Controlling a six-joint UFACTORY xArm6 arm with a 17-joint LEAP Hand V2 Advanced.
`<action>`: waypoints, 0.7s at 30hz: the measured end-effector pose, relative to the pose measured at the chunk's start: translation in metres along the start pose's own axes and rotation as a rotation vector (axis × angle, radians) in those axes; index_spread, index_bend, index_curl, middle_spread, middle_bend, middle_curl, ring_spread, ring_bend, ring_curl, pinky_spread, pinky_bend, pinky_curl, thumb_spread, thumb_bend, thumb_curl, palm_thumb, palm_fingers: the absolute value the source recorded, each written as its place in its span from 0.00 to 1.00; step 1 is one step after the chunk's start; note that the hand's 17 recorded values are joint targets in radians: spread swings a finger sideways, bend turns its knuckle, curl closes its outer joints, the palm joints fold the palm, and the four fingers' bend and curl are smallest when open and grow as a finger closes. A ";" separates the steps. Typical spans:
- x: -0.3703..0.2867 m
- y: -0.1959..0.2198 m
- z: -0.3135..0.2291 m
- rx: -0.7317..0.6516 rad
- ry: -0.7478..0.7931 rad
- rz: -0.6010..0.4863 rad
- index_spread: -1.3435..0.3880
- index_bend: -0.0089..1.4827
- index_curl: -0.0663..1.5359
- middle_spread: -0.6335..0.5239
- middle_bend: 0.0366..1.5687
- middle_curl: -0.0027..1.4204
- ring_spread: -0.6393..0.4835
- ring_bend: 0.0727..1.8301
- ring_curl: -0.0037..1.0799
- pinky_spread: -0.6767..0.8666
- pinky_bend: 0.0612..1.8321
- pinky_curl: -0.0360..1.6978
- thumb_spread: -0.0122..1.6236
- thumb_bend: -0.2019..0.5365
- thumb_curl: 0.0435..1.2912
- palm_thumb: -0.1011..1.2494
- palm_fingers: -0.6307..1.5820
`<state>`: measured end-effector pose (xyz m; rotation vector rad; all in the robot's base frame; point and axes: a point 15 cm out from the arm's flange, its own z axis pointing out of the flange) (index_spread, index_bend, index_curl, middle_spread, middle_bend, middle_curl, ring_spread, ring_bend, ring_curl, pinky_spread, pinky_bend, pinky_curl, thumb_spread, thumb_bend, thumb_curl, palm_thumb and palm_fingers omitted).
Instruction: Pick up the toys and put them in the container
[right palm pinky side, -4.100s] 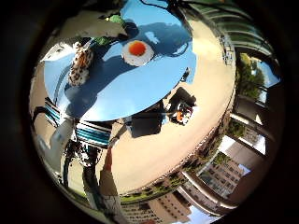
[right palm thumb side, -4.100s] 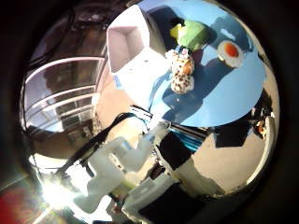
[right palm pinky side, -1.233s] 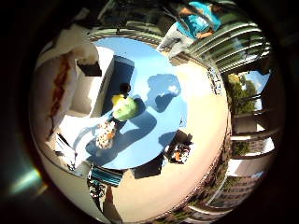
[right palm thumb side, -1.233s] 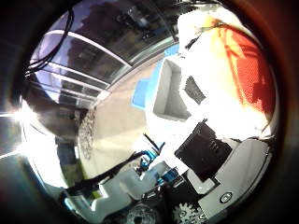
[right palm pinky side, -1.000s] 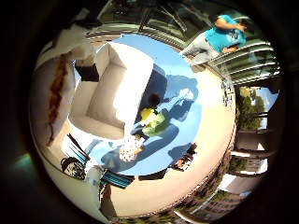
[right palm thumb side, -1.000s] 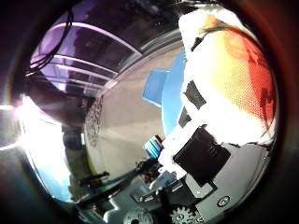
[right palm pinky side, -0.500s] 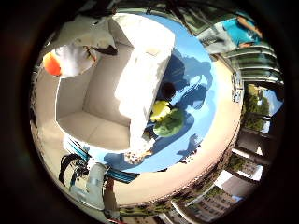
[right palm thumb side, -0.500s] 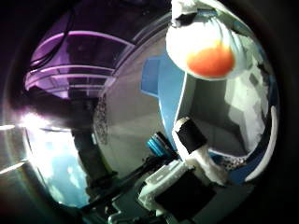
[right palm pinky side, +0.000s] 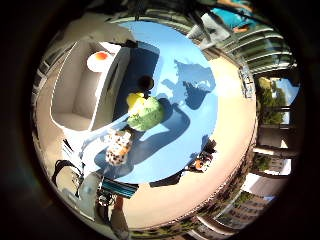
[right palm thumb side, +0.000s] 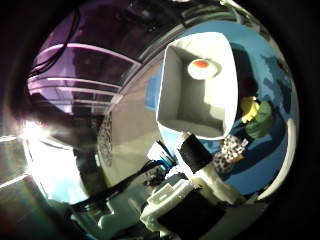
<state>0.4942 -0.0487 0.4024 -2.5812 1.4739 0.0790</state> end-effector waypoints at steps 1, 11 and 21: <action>0.009 0.000 0.002 0.006 0.010 0.008 0.56 0.11 0.27 0.58 0.10 0.26 0.83 0.24 0.30 0.74 0.50 0.14 0.75 0.24 0.24 0.45 0.31; 0.094 0.026 0.080 -0.172 0.083 0.059 0.62 0.10 0.24 0.57 0.10 0.25 0.82 0.23 0.29 0.75 0.50 0.13 0.73 0.24 0.24 0.46 0.32; 0.132 0.062 0.183 -0.403 0.042 0.076 0.65 0.10 0.20 0.58 0.09 0.25 0.82 0.22 0.29 0.75 0.50 0.12 0.71 0.24 0.24 0.49 0.31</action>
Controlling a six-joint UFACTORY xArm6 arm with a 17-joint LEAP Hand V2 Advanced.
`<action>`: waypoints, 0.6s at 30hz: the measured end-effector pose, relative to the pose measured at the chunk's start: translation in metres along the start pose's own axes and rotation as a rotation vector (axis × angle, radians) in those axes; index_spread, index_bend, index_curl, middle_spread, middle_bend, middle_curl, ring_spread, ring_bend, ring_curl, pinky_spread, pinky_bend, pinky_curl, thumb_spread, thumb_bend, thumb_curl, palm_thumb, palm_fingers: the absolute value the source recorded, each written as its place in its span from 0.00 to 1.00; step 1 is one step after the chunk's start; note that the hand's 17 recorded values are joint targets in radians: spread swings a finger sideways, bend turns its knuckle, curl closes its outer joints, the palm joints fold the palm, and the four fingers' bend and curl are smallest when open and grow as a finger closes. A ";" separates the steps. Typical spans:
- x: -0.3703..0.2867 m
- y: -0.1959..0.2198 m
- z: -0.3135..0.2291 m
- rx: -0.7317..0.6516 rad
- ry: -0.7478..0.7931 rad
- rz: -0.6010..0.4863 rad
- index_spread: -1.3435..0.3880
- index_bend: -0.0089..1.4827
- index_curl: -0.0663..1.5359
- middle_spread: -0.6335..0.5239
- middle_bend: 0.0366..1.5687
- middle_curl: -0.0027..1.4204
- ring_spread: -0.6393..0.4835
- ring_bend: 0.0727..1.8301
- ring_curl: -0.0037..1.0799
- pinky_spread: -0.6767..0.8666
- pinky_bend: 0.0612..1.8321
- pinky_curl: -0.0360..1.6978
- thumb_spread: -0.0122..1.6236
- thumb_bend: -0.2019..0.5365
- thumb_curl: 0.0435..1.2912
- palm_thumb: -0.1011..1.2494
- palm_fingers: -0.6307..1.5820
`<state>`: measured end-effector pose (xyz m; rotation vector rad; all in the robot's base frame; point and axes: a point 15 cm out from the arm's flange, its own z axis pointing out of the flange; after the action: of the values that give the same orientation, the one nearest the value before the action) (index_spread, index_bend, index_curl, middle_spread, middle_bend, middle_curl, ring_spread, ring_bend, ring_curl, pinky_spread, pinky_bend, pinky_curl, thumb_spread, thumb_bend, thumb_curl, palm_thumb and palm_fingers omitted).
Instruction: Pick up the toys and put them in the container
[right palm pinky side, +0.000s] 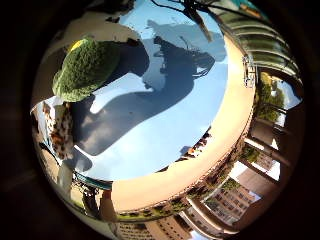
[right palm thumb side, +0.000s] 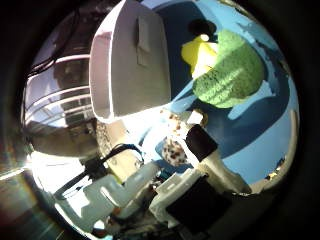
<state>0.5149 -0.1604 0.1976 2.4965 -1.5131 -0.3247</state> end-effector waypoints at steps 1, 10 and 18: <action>0.003 -0.004 0.008 -0.010 0.005 -0.001 0.66 0.11 0.20 0.59 0.09 0.25 0.82 0.22 0.29 0.75 0.50 0.12 0.71 0.24 0.24 0.49 0.31; 0.003 -0.026 0.037 -0.027 0.016 -0.029 0.70 0.11 0.20 0.50 0.16 0.26 0.79 0.31 0.31 0.75 0.51 0.10 0.69 0.26 0.25 0.57 0.52; 0.026 -0.030 -0.005 0.110 0.092 0.000 0.56 0.17 0.22 0.41 0.54 0.47 0.62 0.64 0.54 0.69 0.66 0.13 0.66 0.30 0.31 0.75 0.82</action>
<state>0.5537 -0.1693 0.1915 2.5560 -1.5335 -0.1272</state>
